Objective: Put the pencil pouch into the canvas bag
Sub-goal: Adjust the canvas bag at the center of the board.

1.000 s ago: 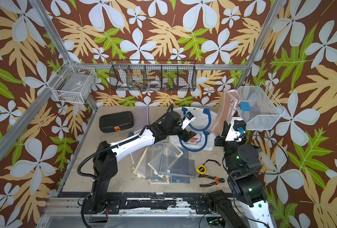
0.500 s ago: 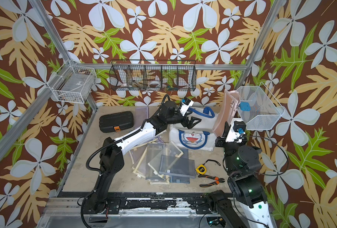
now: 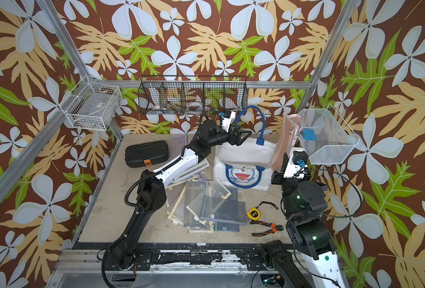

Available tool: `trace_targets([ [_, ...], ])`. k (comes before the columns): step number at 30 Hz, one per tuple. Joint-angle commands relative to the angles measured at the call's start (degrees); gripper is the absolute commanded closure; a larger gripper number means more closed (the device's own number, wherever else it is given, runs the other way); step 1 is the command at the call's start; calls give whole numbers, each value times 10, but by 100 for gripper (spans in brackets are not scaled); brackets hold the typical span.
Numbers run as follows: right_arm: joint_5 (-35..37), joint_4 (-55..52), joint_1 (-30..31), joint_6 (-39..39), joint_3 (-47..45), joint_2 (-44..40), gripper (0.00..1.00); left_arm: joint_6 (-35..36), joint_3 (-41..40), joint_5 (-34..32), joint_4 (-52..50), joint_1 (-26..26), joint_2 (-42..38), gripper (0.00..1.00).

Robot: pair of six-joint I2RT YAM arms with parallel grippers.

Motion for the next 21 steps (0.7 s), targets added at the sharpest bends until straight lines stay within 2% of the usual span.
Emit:
trace_targets([
  [1,0,18,0,-6,4,7,100,-1,-8,-8,30,2,-11,6],
  [7,-4,24,0,-5,5,20,100,33,-14,-8,6,3,-26,10],
  [10,-2,27,0,-7,7,25,100,68,-44,-23,5,3,-55,14],
  [12,-6,27,0,-5,9,27,100,87,-44,-42,-3,8,-63,25],
  [15,-12,27,0,-2,8,30,100,79,0,-34,-15,27,-32,69],
  [16,-12,28,0,1,7,32,100,74,19,-26,-19,31,-14,79],
  [17,-13,27,0,2,6,33,100,73,35,-20,-23,33,0,85],
  [18,-15,28,0,4,6,35,100,76,47,-16,-25,32,12,86],
  [21,-17,29,0,10,-1,36,100,73,40,-21,-3,32,28,86],
])
